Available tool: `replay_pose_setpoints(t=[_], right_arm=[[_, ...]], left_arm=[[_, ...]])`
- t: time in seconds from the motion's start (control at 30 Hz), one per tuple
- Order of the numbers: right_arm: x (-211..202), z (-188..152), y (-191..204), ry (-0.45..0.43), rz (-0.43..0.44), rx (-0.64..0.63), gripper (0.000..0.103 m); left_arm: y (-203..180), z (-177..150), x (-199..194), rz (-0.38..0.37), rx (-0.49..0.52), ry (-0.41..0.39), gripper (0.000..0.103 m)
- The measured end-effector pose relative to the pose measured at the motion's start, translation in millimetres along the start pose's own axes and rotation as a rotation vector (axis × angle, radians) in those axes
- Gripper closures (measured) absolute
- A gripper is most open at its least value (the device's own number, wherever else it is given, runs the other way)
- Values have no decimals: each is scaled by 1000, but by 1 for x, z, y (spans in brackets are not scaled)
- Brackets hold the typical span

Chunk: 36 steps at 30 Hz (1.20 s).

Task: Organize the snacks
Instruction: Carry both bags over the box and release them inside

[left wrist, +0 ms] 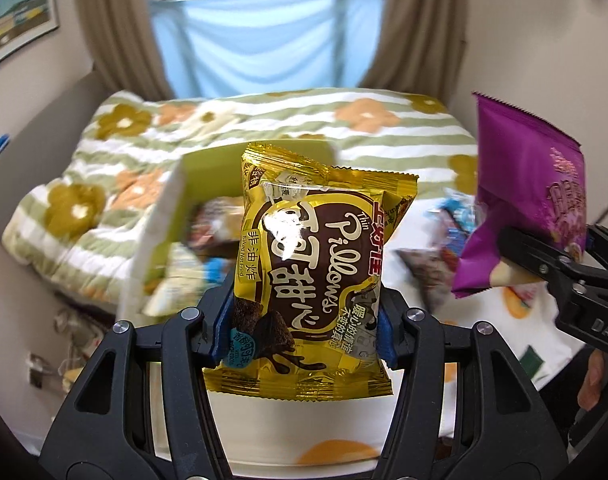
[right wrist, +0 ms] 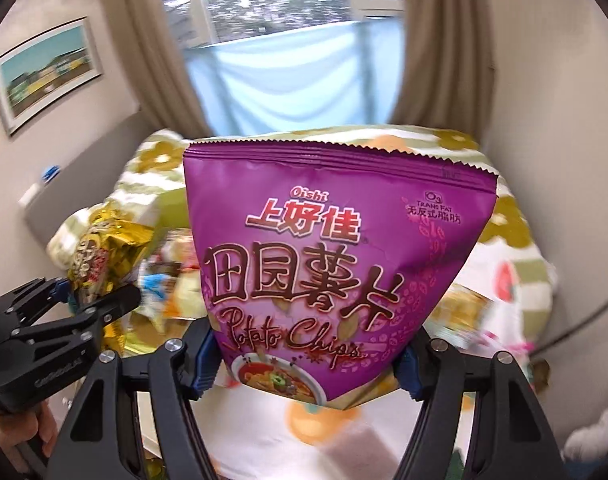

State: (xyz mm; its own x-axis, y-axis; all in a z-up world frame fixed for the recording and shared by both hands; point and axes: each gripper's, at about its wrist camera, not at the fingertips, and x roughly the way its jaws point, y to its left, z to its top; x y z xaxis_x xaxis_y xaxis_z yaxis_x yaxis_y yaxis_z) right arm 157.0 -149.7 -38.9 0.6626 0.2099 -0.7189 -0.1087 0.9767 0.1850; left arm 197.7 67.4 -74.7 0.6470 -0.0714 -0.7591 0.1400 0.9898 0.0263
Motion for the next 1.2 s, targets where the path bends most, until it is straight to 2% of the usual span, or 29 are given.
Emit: replay_pose_setpoints(t=[0.23, 0.4, 0.47, 0.5, 0.53, 0.57, 0.6, 0.7, 0.83, 1.2], right_arm=[[39, 11, 69, 31, 58, -43, 37], [65, 12, 99, 73, 51, -57, 37], [78, 14, 107, 92, 32, -60, 37], [82, 16, 114, 99, 25, -58, 37], [87, 15, 118, 107, 15, -53, 37], [89, 16, 120, 113, 7, -49, 37], [93, 17, 121, 119, -2, -45, 37], [101, 17, 123, 134, -25, -39, 37], [105, 15, 133, 160, -45, -44, 37], [136, 32, 152, 209, 23, -125, 35]], left_arm=[[76, 1, 34, 18, -36, 44, 51], [106, 3, 67, -31, -33, 89, 51], [112, 3, 77, -65, -32, 100, 47], [115, 3, 81, -86, -28, 107, 37], [118, 3, 86, -93, -22, 114, 15], [121, 2, 88, -87, -14, 116, 5], [122, 1, 87, -86, -7, 105, 0], [132, -5, 86, -109, -15, 97, 1], [142, -11, 80, -134, -77, 112, 1], [161, -7, 71, -38, -99, 88, 1]])
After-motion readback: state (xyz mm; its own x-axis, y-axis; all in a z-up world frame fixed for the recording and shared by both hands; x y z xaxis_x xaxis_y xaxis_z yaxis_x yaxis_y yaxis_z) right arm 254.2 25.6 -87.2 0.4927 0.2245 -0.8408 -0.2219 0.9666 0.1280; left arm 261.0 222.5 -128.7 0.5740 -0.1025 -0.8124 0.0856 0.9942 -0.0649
